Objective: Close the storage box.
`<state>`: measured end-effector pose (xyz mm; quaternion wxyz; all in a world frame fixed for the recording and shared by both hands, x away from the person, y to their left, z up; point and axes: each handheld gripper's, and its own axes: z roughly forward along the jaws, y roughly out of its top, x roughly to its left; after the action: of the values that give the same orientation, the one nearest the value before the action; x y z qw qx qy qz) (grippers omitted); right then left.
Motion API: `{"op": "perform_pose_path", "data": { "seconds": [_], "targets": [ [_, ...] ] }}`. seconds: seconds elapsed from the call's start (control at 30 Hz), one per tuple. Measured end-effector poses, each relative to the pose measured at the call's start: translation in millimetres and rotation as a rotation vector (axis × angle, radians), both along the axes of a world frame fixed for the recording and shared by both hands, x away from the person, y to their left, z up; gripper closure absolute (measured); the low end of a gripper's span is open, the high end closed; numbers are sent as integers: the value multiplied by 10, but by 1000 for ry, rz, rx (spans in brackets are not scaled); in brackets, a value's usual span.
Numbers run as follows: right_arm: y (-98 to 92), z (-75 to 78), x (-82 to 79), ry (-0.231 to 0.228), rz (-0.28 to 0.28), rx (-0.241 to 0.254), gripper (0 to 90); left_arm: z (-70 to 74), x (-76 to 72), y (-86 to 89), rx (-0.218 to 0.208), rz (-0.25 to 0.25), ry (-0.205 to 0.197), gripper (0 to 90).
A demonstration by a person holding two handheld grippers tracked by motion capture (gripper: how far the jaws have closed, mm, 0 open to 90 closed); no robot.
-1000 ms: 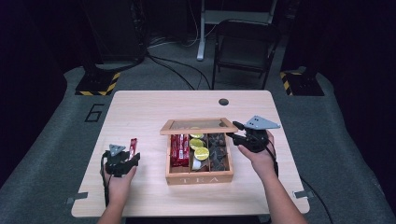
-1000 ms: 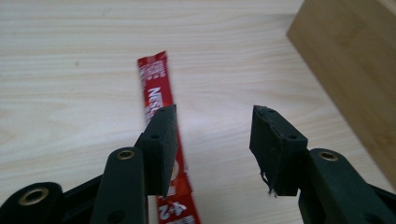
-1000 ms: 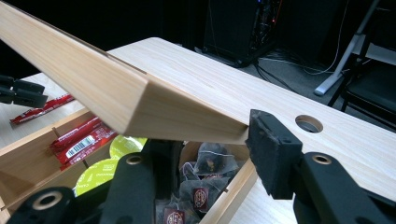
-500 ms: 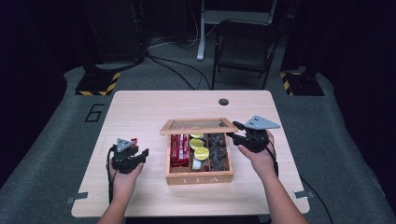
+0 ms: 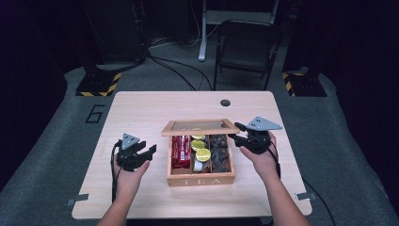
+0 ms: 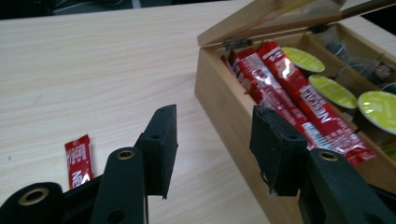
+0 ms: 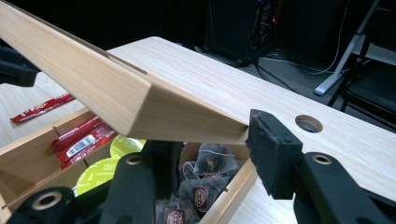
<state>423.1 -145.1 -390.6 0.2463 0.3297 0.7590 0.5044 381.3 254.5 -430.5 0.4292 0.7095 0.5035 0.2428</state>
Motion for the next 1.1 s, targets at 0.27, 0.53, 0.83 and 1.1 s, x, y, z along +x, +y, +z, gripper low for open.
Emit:
{"op": "perform_pose_path", "data": {
  "seconds": [0.27, 0.53, 0.83, 1.1],
  "targets": [
    [-2, 8, 1, -1, 4, -8, 548, 139, -3, -100, 8, -47, -10, 512],
    [-8, 7, 0, 4, 9, -5, 548, 313, 3, -191, 4, -78, -50, 520],
    [-10, 8, 6, 0, 13, -7, 548, 461, -53, -334, 3, -129, -80, 526],
    [-3, 6, 5, 1, 6, -5, 546, 568, -89, -397, -2, -150, -107, 534]
  ]
}}
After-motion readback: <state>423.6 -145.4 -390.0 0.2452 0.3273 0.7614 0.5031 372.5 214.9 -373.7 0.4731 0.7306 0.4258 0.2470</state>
